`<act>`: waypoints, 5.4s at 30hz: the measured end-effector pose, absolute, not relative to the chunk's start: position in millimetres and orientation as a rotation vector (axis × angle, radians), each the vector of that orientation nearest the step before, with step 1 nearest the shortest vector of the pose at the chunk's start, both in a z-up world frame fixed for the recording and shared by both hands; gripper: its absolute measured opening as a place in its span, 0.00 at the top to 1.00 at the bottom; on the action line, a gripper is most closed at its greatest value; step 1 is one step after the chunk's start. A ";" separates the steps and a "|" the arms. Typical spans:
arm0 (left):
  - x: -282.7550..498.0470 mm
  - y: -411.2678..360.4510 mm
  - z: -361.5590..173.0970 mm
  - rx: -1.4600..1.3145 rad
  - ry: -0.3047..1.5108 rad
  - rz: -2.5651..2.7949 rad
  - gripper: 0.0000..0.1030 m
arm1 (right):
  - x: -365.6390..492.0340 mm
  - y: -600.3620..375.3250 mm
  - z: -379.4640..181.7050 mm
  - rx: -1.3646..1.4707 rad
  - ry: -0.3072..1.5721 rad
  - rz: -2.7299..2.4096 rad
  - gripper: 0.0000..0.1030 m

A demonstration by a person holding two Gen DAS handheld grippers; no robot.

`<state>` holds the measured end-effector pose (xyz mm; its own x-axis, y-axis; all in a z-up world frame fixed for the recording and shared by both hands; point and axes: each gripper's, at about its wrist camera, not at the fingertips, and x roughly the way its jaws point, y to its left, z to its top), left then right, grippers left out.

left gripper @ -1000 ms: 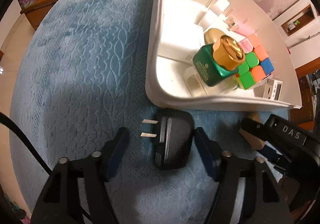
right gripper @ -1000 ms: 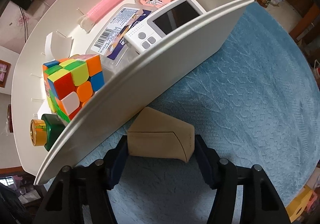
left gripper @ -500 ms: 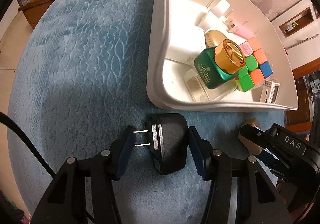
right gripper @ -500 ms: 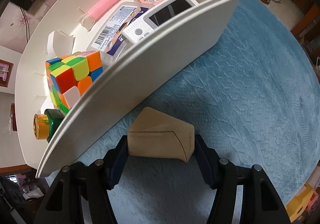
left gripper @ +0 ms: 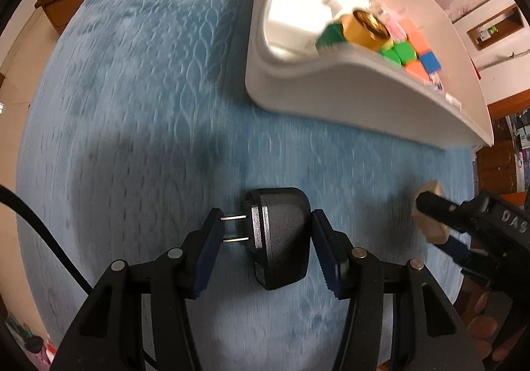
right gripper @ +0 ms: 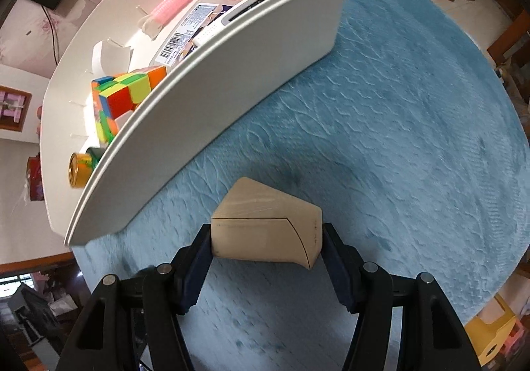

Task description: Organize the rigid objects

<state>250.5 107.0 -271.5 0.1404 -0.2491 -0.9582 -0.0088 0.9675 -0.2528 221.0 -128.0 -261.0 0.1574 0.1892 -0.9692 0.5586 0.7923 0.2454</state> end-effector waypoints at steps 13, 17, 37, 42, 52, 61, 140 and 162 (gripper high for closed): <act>194.7 96.2 -266.5 -0.246 1.494 -0.139 0.45 | 172.1 -166.6 -229.3 0.615 1.423 -0.185 0.38; 186.3 82.5 -246.9 -0.227 1.460 -0.140 0.45 | 186.0 -172.0 -216.6 0.602 1.408 -0.160 0.38; 200.2 14.0 -142.7 -0.046 1.355 -0.278 0.45 | 211.2 -211.9 -159.5 0.575 1.203 -0.081 0.38; 221.4 -1.1 -121.5 0.003 1.291 -0.317 0.45 | 220.8 -218.7 -146.1 0.559 1.160 -0.050 0.38; 273.1 -24.9 -104.9 0.044 1.218 -0.320 0.45 | 255.9 -224.7 -131.9 0.533 1.072 -0.007 0.38; 325.0 -30.2 -108.4 0.051 1.181 -0.280 0.45 | 294.2 -218.3 -133.2 0.468 0.983 0.030 0.38; 239.3 11.3 -119.5 0.012 1.131 0.045 0.18 | 220.5 -201.6 -160.9 0.292 1.088 0.234 0.18; 153.2 30.4 -48.2 -0.066 1.051 -0.063 0.18 | 151.5 -168.3 -66.3 0.222 1.043 0.221 0.00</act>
<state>153.2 30.4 -48.2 0.4951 -0.0831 -0.8649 0.0203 0.9962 -0.0841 151.5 -168.3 -66.3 0.4859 0.2846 -0.8264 -0.0746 0.9556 0.2851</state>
